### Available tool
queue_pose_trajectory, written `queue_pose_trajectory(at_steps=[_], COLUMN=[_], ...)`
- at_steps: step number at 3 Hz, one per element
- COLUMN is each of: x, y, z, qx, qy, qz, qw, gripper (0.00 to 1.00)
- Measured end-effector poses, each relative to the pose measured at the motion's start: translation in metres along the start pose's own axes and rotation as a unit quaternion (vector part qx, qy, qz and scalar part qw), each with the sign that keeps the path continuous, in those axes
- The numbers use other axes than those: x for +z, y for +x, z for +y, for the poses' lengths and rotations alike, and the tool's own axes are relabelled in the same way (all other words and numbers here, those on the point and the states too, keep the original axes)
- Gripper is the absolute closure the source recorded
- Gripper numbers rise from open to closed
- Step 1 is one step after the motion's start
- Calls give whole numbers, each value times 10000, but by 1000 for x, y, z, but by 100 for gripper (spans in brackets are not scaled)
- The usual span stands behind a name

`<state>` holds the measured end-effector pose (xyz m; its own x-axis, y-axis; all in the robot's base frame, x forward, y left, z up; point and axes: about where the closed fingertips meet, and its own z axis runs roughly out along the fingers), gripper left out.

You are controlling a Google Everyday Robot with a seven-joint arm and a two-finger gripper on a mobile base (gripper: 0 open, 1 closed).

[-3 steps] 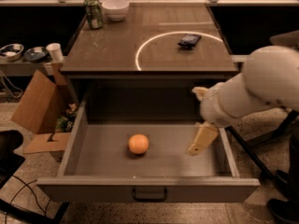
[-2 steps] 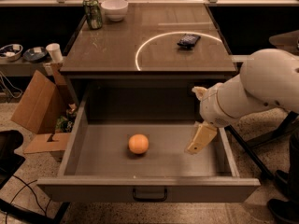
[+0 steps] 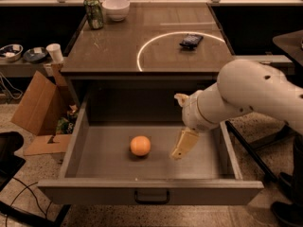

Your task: Pick orange from top drawer and place on counter

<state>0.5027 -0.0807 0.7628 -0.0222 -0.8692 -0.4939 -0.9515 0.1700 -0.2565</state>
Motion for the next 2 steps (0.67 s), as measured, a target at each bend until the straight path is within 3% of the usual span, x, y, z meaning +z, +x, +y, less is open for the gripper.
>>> queue_pose_trajectory(at_steps=[2], x=[104], y=[-27], z=[-8], qx=[60], qy=[-155], qz=[-686], qw=[9975], gripper=[0])
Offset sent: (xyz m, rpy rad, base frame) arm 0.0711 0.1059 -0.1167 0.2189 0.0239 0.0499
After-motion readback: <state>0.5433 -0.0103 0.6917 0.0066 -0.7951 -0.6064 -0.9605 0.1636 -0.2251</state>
